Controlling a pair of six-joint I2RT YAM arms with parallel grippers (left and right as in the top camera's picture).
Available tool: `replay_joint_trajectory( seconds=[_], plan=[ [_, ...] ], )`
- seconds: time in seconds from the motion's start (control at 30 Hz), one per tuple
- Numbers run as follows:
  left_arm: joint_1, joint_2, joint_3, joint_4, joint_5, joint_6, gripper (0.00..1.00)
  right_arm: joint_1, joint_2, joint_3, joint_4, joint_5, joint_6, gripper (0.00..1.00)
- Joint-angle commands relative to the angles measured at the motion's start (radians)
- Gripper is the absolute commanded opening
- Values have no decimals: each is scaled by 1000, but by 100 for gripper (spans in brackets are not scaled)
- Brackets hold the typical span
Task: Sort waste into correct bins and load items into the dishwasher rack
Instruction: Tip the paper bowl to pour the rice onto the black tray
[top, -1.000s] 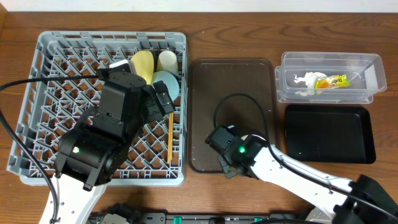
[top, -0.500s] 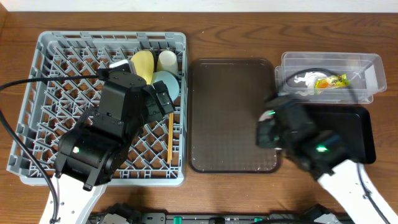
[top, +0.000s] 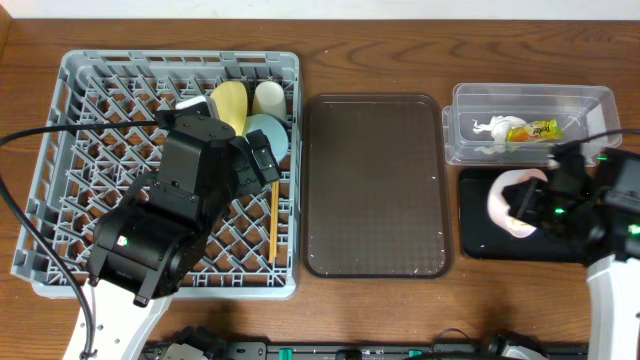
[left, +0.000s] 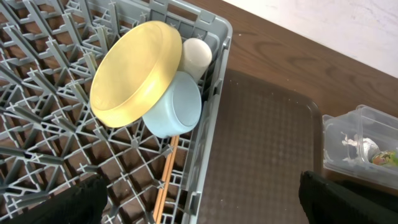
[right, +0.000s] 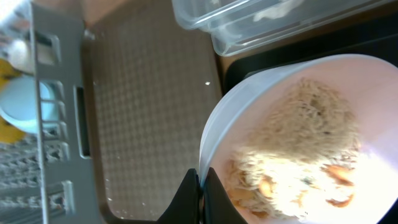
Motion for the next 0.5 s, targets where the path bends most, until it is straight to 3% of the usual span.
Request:
replay_joint_trajectory(
  seconds=[0.0, 0.2, 0.47],
  plan=[
    [4, -1, 13, -3, -12, 17, 100, -140, 58, 18, -7, -271, -159, 1],
    [4, -1, 13, -3, -12, 17, 100, -304, 220, 18, -7, -485, -281, 1],
    [4, -1, 13, -3, -12, 17, 100, -388, 448, 18, -11, -685, -366, 1]
  ],
)
